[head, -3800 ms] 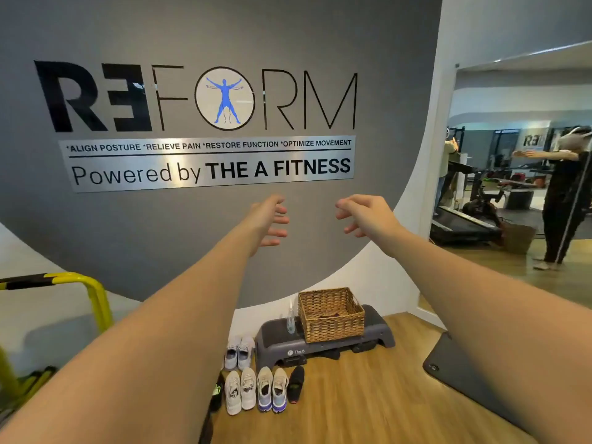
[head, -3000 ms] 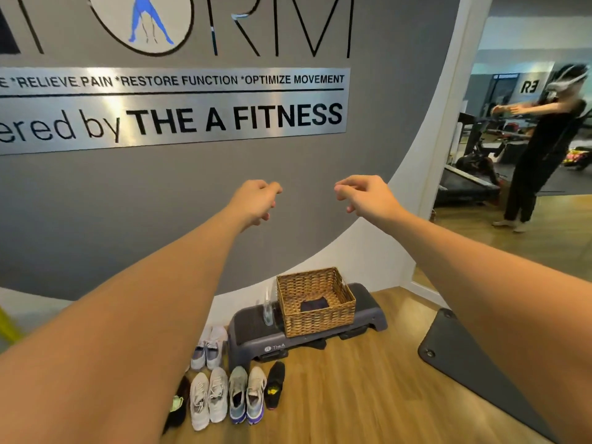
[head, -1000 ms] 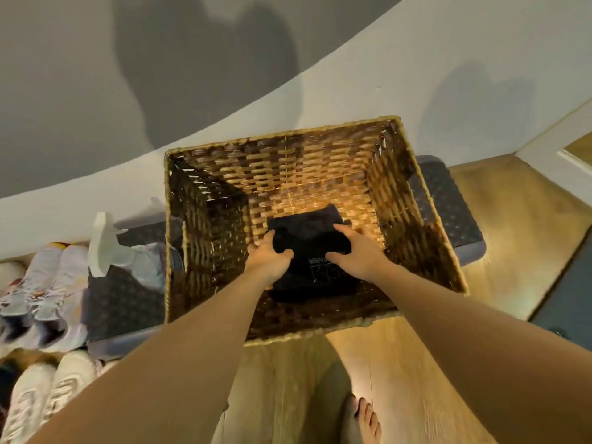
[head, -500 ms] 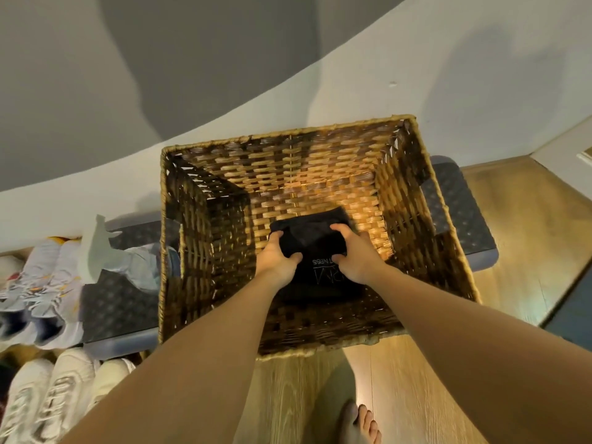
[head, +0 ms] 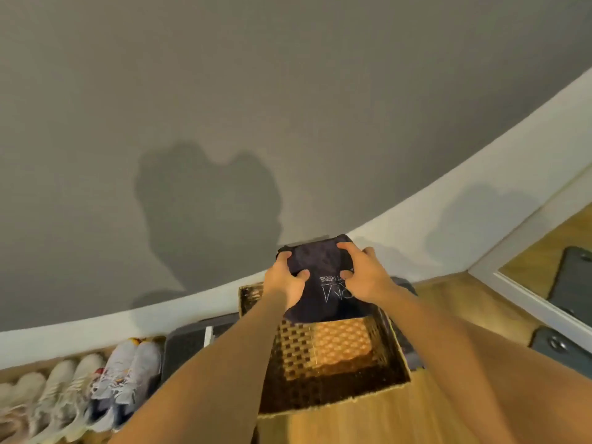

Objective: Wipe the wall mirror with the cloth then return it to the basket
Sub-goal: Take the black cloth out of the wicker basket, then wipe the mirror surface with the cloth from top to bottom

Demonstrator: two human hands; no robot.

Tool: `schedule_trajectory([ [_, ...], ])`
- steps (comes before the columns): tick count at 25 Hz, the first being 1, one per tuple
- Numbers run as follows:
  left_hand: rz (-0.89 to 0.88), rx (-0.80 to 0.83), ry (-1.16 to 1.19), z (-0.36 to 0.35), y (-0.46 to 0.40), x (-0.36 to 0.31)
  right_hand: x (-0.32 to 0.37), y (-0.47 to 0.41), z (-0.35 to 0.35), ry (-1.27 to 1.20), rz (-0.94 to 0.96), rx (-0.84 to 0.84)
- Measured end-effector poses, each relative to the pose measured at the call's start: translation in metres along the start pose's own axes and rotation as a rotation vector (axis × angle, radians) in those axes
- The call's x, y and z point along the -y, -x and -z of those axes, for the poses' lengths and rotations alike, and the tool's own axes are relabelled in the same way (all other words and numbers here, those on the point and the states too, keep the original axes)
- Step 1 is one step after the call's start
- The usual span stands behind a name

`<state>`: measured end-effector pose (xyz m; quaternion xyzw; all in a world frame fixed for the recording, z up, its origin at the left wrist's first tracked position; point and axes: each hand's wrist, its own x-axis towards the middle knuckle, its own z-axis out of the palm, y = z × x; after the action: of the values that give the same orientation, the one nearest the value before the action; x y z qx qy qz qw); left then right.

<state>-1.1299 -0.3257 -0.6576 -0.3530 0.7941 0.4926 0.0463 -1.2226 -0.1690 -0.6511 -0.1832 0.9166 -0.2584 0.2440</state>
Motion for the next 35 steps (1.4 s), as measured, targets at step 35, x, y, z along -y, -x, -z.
schedule_trajectory([
  [35,-1.221,0.009,0.157,0.112,0.379,-0.649,0.164,0.434,0.624,0.075,0.139,-1.089],
])
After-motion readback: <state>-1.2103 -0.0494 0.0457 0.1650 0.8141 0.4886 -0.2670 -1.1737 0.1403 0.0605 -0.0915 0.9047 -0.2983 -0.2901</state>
